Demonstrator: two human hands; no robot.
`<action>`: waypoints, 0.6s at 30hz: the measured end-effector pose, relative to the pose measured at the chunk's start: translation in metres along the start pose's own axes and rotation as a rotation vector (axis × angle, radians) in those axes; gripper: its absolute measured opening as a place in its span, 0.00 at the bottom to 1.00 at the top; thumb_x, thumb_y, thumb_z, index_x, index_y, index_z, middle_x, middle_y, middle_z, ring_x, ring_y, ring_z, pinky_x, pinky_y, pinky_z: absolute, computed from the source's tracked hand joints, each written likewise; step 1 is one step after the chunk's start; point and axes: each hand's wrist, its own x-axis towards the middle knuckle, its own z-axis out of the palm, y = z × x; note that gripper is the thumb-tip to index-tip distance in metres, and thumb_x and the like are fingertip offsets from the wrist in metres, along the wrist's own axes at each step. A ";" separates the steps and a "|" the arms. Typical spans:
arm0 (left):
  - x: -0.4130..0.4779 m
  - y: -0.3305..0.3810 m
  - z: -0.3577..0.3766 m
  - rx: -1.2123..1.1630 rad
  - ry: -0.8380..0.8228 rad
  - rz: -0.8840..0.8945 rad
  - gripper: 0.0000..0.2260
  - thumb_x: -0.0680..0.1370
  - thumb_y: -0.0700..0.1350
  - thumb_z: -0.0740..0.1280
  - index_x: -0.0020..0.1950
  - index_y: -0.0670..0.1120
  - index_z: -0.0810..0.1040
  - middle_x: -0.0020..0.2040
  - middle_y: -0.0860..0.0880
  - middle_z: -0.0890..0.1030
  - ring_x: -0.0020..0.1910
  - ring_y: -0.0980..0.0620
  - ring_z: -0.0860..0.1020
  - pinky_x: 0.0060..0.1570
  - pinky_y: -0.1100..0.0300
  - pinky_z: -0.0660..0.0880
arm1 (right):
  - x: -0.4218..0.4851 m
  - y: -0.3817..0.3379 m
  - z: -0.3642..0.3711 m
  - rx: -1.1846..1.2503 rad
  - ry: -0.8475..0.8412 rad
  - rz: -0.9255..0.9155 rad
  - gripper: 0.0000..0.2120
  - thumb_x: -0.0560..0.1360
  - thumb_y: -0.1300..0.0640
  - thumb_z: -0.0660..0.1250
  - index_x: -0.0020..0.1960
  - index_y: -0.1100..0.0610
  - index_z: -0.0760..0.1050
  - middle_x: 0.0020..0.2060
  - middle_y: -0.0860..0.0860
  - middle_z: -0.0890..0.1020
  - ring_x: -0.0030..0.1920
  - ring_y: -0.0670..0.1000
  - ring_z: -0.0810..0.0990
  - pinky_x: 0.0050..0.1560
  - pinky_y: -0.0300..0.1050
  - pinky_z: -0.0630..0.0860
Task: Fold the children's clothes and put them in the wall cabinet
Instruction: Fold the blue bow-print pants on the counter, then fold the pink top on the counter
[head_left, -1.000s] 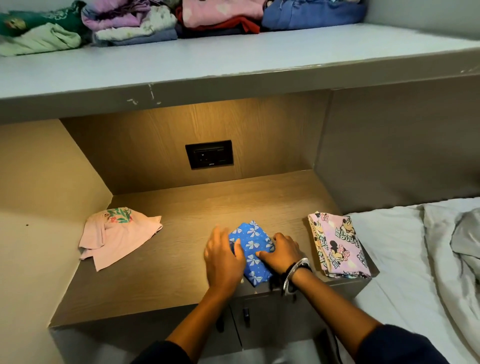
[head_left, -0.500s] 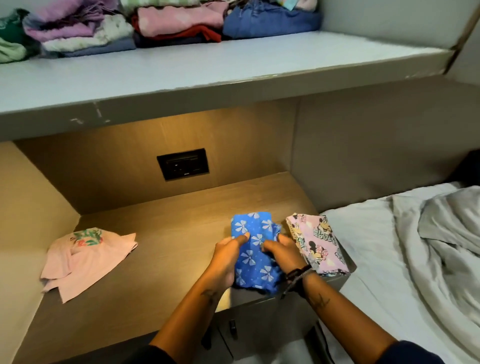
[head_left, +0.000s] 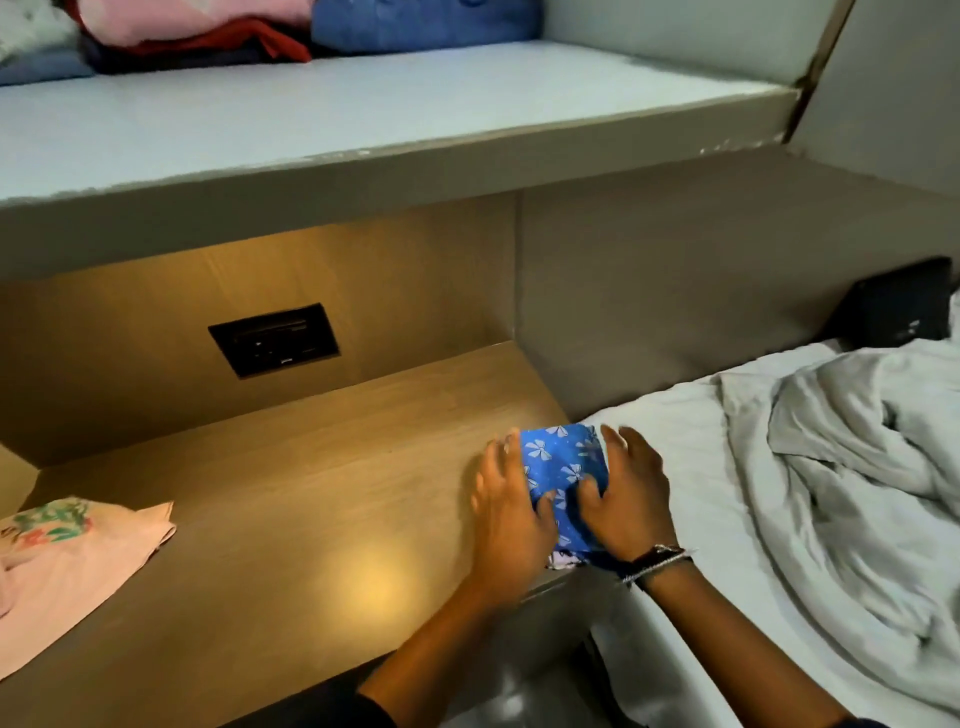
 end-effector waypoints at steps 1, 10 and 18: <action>-0.002 -0.005 0.001 0.169 -0.042 0.096 0.29 0.79 0.47 0.63 0.78 0.51 0.57 0.79 0.47 0.55 0.76 0.47 0.56 0.73 0.51 0.54 | -0.003 -0.001 0.008 -0.070 -0.021 -0.123 0.28 0.72 0.51 0.60 0.70 0.56 0.65 0.70 0.59 0.69 0.69 0.60 0.68 0.66 0.58 0.69; -0.008 -0.059 -0.028 0.047 -0.340 0.133 0.23 0.83 0.51 0.54 0.78 0.52 0.56 0.80 0.53 0.52 0.79 0.55 0.48 0.75 0.51 0.42 | 0.003 0.006 0.028 -0.321 -0.441 -0.259 0.26 0.81 0.53 0.52 0.77 0.54 0.52 0.78 0.50 0.55 0.77 0.49 0.53 0.73 0.52 0.51; -0.043 -0.224 -0.212 0.300 0.079 -0.259 0.23 0.80 0.50 0.60 0.75 0.52 0.63 0.78 0.50 0.61 0.76 0.48 0.59 0.75 0.50 0.55 | 0.003 -0.157 0.060 -0.104 -0.174 -0.455 0.22 0.72 0.54 0.68 0.65 0.58 0.73 0.66 0.59 0.74 0.67 0.61 0.69 0.67 0.60 0.66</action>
